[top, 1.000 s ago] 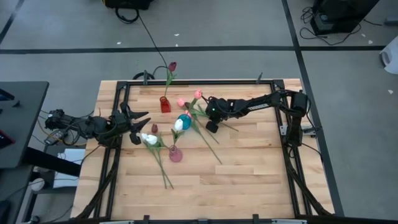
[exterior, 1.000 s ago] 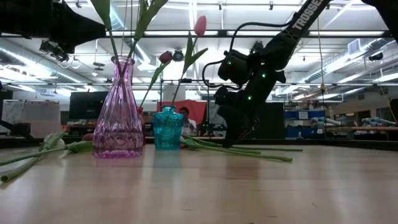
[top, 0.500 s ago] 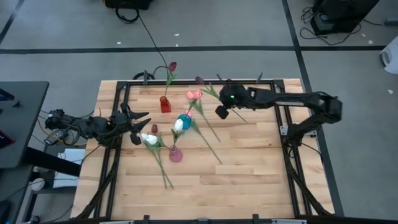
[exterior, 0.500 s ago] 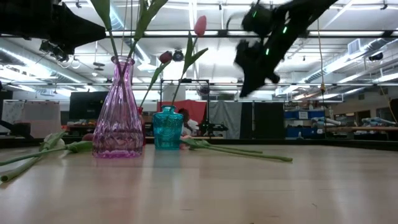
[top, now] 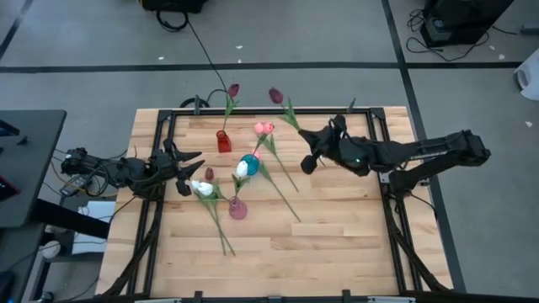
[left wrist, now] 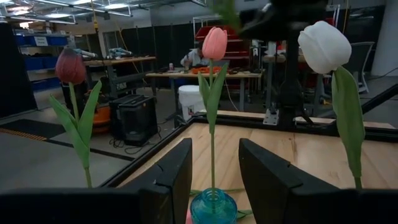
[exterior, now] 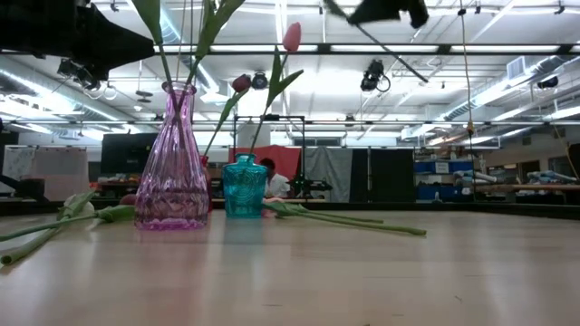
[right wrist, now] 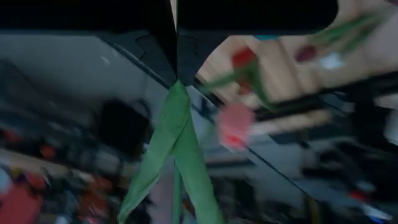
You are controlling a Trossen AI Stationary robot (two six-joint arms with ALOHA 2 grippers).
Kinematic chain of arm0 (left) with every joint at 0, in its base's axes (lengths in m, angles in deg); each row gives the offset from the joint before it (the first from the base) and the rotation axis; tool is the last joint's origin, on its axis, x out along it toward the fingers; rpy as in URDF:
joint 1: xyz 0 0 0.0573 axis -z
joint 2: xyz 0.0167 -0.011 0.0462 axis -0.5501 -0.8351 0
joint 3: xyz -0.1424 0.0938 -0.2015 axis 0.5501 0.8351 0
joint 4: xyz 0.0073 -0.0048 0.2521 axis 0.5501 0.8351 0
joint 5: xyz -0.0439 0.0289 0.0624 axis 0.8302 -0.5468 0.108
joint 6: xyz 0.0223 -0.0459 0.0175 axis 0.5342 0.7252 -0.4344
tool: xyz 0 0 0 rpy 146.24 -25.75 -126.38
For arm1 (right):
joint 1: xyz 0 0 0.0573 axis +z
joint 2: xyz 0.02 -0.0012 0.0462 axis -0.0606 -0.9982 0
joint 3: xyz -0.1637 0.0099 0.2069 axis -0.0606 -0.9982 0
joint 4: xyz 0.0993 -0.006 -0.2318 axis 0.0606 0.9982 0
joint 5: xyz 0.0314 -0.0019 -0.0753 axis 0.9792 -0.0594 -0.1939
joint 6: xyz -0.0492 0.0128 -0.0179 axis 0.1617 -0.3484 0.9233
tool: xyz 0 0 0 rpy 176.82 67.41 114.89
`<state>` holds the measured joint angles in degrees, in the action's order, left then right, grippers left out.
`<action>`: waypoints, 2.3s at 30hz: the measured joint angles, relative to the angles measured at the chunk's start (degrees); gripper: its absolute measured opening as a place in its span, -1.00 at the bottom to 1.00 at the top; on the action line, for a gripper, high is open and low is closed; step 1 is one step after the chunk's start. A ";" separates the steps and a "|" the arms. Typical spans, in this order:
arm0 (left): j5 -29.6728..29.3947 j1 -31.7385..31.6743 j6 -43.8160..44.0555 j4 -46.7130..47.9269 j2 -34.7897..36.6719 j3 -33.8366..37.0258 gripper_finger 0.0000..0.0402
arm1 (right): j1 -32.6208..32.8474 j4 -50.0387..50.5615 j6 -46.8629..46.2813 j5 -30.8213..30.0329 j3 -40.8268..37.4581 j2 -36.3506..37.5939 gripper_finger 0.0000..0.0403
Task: Sort flowers into vase by color
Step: Put the top red tulip into the red vase
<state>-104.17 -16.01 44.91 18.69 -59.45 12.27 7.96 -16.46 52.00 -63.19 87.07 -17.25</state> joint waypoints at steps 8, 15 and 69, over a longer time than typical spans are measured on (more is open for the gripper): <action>0.00 0.00 0.00 -0.17 0.02 0.00 -0.32 | -0.39 -11.97 3.27 13.30 0.00 -3.60 -0.97; -0.67 -0.02 -1.22 -0.09 0.02 0.00 -0.32 | -0.33 -23.28 5.11 21.78 0.07 -6.17 -0.96; 18.29 -18.21 -9.83 11.94 -39.86 -47.38 -0.32 | -12.89 -21.78 10.45 51.65 29.25 -23.05 -0.96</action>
<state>-85.88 -34.22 35.08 30.63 -99.31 -35.10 -4.92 -38.24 62.44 -11.55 116.32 -40.30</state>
